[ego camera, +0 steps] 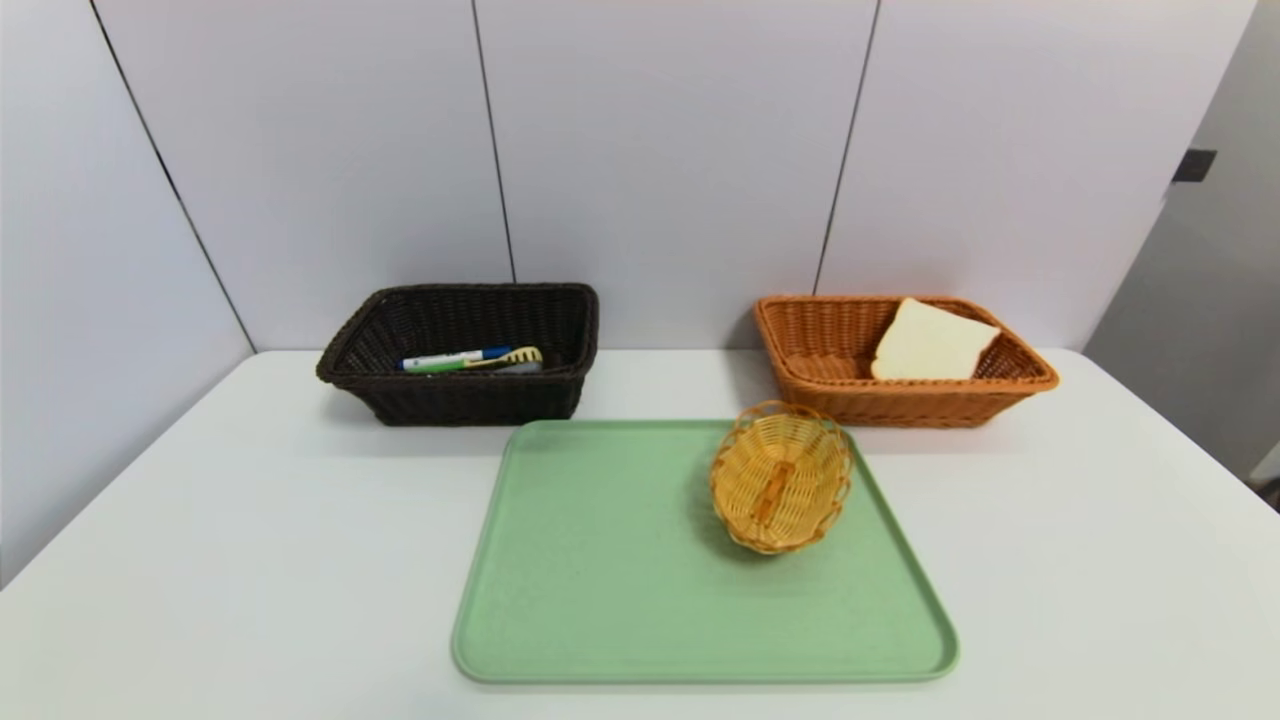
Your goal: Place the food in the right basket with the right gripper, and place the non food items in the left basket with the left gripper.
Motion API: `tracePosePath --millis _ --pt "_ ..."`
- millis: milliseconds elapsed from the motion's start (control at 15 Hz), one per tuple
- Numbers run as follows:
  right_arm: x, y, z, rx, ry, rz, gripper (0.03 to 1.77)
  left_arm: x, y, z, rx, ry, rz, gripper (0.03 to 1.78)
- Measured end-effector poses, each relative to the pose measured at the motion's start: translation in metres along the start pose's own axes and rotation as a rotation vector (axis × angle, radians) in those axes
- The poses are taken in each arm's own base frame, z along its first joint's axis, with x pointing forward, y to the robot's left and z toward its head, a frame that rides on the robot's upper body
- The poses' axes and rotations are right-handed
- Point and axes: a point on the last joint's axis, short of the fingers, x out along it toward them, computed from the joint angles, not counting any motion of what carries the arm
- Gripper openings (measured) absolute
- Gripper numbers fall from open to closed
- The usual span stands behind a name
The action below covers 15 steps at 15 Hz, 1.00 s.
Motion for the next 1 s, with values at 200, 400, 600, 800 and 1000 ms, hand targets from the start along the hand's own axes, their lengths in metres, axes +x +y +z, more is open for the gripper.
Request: tracePosePath --millis 200,400,600,800,1000 --pt "0.004 -0.001 -0.008 -0.009 0.006 -0.006 1.7 0.009 -0.008 -0.027 0.005 -0.058 -0.005 1.69" --pt "0.007 -0.002 -0.013 -0.015 0.019 -0.003 1.7 0.017 -0.015 -0.047 0.031 -0.137 -0.047 1.69" --pt "0.008 -0.002 -0.015 -0.024 0.027 -0.003 1.7 0.023 -0.018 -0.055 0.027 -0.178 -0.06 1.69" --pt "0.006 -0.002 -0.013 -0.03 0.018 -0.01 1.7 0.028 -0.021 -0.057 0.032 -0.233 -0.102 1.69" --pt "0.004 -0.005 -0.013 -0.072 0.012 0.0 1.7 0.03 -0.022 -0.06 0.033 -0.233 -0.101 1.69"
